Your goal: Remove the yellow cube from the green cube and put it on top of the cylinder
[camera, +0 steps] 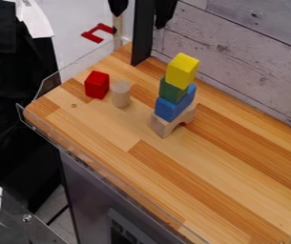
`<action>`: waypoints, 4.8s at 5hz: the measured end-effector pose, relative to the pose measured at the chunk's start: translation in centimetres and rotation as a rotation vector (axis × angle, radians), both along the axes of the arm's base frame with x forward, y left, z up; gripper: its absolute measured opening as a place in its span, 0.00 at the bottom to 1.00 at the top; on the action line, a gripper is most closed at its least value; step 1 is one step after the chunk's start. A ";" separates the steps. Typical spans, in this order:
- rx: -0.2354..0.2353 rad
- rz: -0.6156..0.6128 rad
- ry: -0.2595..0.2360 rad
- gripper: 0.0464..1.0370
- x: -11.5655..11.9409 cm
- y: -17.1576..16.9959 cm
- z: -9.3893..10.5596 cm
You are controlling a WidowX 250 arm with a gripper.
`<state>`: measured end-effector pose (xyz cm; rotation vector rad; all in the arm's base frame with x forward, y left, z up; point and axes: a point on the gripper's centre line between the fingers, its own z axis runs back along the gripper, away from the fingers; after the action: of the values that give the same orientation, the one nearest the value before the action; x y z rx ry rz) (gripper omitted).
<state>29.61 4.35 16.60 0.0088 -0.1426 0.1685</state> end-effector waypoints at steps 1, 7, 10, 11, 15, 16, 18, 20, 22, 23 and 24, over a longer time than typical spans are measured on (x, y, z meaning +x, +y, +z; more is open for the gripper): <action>-0.009 0.004 0.036 0.96 -0.2 0.0 -1.1; -0.042 -0.124 0.092 0.96 0.9 -4.4 -1.8; -0.058 -0.158 0.156 0.96 0.6 -4.6 -1.5; -0.051 -0.145 0.182 0.96 1.4 -5.9 -4.0; -0.015 -0.092 0.249 0.92 1.3 -5.5 -6.1; -0.022 -0.062 0.244 0.64 1.2 -5.0 -6.6; -0.035 -0.020 0.236 0.52 1.0 -4.4 -6.6; -0.037 0.077 0.064 0.52 0.6 -1.3 -1.4; -0.026 0.178 0.121 0.52 0.9 2.8 -4.4; -0.029 0.210 0.161 0.52 1.0 4.1 -6.4; -0.048 0.237 0.185 0.52 1.1 4.7 -7.8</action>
<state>30.68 9.06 8.75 -0.0070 0.0475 0.4061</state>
